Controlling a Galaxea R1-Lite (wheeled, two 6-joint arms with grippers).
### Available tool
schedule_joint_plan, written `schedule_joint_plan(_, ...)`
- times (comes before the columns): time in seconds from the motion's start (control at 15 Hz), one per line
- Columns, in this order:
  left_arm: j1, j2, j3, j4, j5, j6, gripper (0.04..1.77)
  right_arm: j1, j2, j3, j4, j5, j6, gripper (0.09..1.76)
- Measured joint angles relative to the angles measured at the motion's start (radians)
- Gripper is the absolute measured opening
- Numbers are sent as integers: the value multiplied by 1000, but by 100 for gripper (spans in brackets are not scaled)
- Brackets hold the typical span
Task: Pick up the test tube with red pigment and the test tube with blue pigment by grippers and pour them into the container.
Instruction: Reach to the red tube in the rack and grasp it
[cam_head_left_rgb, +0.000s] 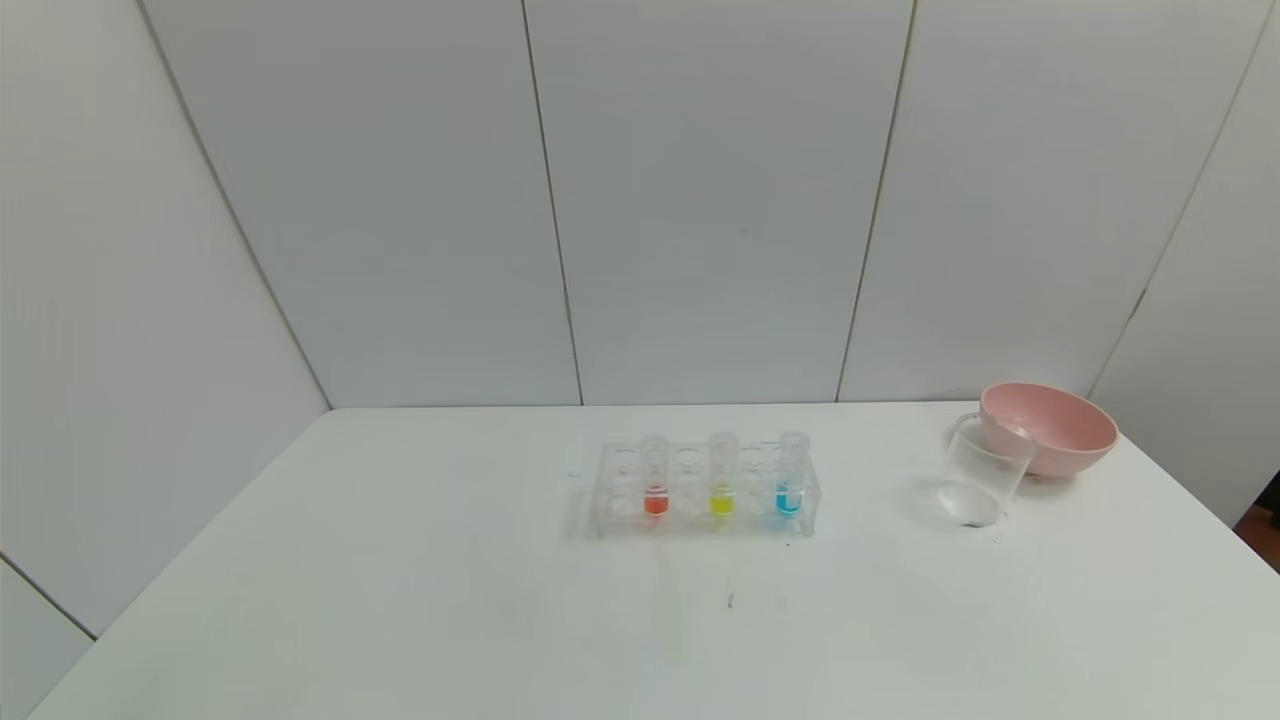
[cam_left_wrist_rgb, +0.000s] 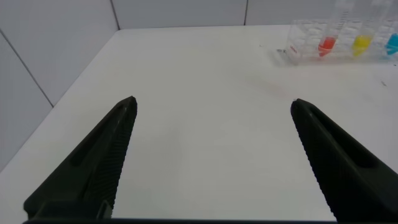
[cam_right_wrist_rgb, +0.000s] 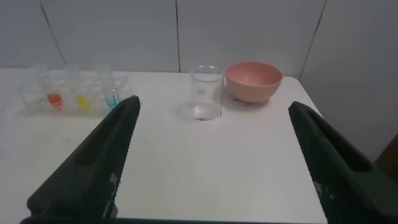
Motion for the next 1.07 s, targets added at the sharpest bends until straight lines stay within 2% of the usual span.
schedule_joint_plan(0.33,0,0,0,0,0,0,176,16,463,-24,-436,0,9,171)
schedule_joint_plan(0.53,0,0,0,0,0,0,176,65,738,-34,-655,-4,4,171)
schedule_joint_plan(0.67,0,0,0,-1,0,0,176,123,903,-36,-793,-40,2,171)
schedule_joint_plan(0.87,0,0,0,0,0,0,176,288,1100,-31,-963,-177,2,171)
schedule_joint_plan(1.07,0,0,0,0,0,0,176,514,1228,-31,-1060,-370,7,171)
